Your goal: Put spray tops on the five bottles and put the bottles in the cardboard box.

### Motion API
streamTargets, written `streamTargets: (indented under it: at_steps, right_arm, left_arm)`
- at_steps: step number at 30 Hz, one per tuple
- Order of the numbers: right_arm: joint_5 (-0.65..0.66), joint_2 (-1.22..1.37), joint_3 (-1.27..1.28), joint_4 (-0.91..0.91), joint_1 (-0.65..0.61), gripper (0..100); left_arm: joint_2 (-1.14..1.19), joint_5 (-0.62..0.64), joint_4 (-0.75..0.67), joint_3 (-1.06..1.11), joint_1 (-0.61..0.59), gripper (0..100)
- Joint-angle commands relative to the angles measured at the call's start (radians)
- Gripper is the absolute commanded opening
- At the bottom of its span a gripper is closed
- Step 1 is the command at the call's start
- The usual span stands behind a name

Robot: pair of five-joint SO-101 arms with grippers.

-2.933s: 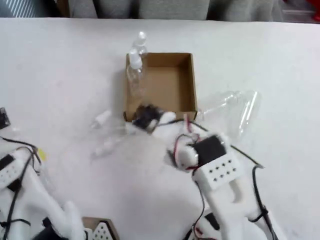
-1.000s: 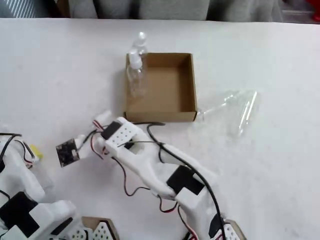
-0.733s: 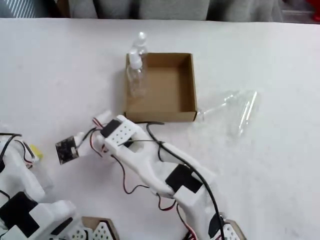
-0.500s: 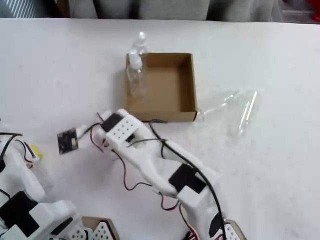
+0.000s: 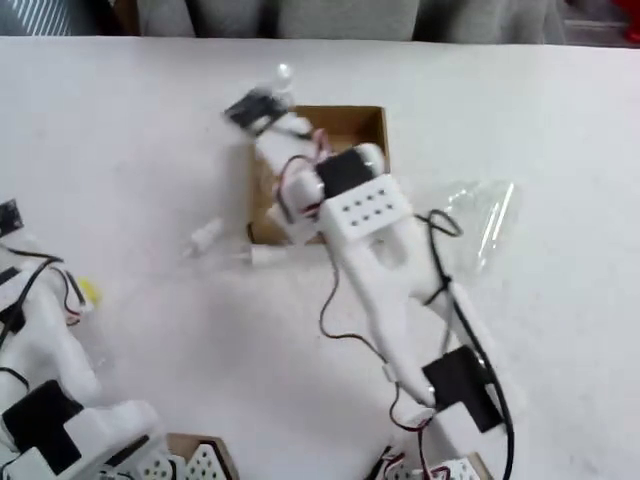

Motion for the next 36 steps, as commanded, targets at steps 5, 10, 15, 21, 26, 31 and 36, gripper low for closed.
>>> streamTargets:
  at_steps: [5, 10, 15, 21, 26, 31, 36]
  right_arm:
    - [-0.284, -0.232, -0.040, 0.137, 0.280, 1.8]
    - [-0.287, -0.340, -0.040, 0.150, 0.404, 1.7]
    - [-0.287, -0.507, -0.040, 0.145, 0.490, 1.7]
    - [-0.293, -0.728, -0.040, 0.101, 0.501, 2.1]
    - [-0.295, -0.849, -0.040, -0.008, 0.498, 1.8]
    - [-0.354, -0.865, -0.040, -0.180, 0.496, 1.7]
    - [-0.531, -0.854, -0.040, -0.300, 0.452, 1.7]
  left_arm:
    - [-0.366, 0.038, 0.175, -0.037, 0.257, 14]
    - [-0.605, 0.169, 0.224, -0.037, 0.475, 14]
    - [-0.822, 0.169, 0.215, 0.003, 0.716, 14]
    - [-1.086, 0.166, 0.104, 0.180, 1.010, 14]
    - [-1.330, 0.075, 0.015, 0.359, 1.207, 14]
    - [-1.538, 0.061, -0.002, 0.482, 1.300, 14]
    - [-1.684, 0.061, -0.060, 0.598, 1.299, 14]
